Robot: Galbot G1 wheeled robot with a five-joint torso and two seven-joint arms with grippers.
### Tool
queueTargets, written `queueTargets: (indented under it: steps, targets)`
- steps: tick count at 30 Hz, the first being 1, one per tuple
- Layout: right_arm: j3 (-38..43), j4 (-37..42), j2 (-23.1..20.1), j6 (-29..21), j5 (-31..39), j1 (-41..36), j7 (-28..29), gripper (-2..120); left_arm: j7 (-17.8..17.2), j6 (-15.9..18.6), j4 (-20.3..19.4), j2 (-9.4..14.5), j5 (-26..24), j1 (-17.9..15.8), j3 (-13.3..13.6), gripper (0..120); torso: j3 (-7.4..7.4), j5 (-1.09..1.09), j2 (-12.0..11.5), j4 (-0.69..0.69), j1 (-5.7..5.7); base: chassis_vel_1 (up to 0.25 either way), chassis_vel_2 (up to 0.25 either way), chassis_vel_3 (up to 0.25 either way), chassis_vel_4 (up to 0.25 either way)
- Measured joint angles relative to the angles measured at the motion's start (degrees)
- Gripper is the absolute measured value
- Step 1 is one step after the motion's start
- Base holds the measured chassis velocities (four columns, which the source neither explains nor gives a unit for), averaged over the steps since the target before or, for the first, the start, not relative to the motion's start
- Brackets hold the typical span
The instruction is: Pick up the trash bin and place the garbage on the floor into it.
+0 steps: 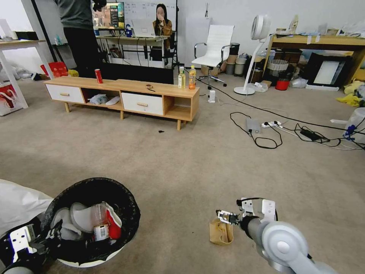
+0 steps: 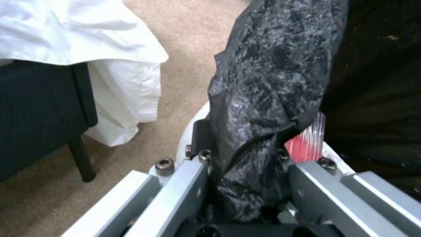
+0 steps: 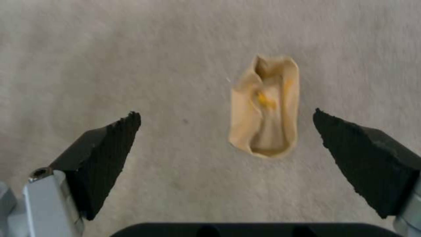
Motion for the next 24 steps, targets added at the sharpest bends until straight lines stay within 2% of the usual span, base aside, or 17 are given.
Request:
queueTargets:
  steps: [5,16,24]
  targets:
    - [-0.59,-6.67,1.03,-0.15,-0.94,0.79,-1.05,100,0.12,-0.15,0.81,0.17,0.19,-0.27,0.33,5,0.00,0.00,0.00,0.00,0.00,0.000,0.000,0.000,0.000]
    - [-1.16,-13.38,2.71,0.59,-3.37,2.93,-4.04,100,0.24,-0.28,1.68,0.48,0.24,-0.65,0.70,5,0.00,0.00,0.00,0.00,0.00,0.000,0.000,0.000,0.000]
    - [-3.15,-21.46,5.13,1.26,-6.70,5.39,-7.95,100,0.32,-0.40,2.14,0.79,0.30,-0.44,0.79,5,0.00,0.00,0.00,0.00,0.00,0.000,0.000,0.000,0.000]
